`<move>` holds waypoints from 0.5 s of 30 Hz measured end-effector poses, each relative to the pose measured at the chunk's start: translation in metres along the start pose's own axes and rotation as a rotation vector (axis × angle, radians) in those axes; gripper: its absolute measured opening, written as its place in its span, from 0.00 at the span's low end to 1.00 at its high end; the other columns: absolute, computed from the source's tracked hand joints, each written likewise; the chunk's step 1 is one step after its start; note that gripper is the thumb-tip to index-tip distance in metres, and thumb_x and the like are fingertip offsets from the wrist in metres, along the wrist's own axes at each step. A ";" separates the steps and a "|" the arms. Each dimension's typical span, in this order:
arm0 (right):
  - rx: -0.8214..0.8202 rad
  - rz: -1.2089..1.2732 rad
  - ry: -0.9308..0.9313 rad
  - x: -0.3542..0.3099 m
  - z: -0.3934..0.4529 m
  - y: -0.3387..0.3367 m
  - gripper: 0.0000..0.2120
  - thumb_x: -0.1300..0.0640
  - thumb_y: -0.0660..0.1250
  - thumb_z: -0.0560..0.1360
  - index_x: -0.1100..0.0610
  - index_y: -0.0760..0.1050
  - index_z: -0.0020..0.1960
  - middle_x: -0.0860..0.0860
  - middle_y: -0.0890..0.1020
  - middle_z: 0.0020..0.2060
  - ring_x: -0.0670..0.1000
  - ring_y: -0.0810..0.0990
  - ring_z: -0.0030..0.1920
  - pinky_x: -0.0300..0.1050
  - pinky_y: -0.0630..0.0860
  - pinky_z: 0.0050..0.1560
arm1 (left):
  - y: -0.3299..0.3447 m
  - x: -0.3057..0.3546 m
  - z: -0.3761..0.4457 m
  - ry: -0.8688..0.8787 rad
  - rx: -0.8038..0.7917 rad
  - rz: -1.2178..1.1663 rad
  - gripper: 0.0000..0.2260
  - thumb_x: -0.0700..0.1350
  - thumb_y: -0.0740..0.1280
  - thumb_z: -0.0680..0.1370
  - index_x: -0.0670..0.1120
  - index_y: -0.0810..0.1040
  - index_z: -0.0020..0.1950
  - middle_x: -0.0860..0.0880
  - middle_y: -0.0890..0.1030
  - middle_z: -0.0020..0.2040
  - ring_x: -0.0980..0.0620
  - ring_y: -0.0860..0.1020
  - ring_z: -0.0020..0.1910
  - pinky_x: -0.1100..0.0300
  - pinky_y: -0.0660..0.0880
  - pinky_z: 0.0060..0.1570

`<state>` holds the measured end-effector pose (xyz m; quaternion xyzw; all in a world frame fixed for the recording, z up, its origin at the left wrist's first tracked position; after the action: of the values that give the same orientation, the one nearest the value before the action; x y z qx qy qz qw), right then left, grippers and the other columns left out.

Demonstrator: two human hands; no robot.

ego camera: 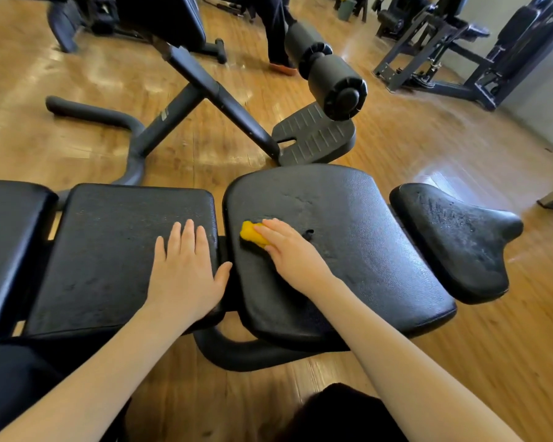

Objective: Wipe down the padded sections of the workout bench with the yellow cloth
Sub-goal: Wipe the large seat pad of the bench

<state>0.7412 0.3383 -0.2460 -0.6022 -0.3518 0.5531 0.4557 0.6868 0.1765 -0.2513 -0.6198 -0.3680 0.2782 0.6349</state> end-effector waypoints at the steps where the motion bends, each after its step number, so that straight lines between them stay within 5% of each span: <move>1: 0.024 -0.009 0.028 0.012 0.000 -0.005 0.20 0.62 0.56 0.79 0.58 0.64 0.70 0.54 0.65 0.71 0.53 0.60 0.73 0.37 0.49 0.71 | 0.000 0.000 0.001 0.001 -0.005 -0.017 0.35 0.61 0.50 0.78 0.40 0.48 0.76 0.41 0.49 0.77 0.43 0.46 0.76 0.46 0.49 0.72; 4: 0.091 -0.025 0.125 0.061 0.002 -0.026 0.19 0.64 0.58 0.77 0.60 0.67 0.68 0.57 0.69 0.69 0.55 0.64 0.70 0.33 0.47 0.68 | 0.000 0.005 0.003 0.011 -0.003 -0.056 0.35 0.62 0.50 0.78 0.39 0.48 0.76 0.42 0.49 0.77 0.43 0.47 0.76 0.46 0.48 0.72; 15: 0.271 0.019 0.586 0.203 -0.030 -0.084 0.18 0.62 0.56 0.78 0.53 0.70 0.67 0.55 0.74 0.66 0.58 0.70 0.66 0.49 0.63 0.66 | 0.004 0.013 0.007 -0.011 -0.001 -0.008 0.40 0.67 0.50 0.75 0.39 0.48 0.76 0.41 0.49 0.77 0.42 0.47 0.76 0.45 0.49 0.72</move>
<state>0.8061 0.5505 -0.2386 -0.6729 -0.1230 0.4020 0.6087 0.6888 0.1919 -0.2544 -0.6170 -0.3740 0.2788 0.6338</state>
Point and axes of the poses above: each hand's wrist, its own z-axis towards the middle knuckle, its own y-axis out of the palm, x = y × z, the point moved 4 cm from there along z, towards the middle knuckle
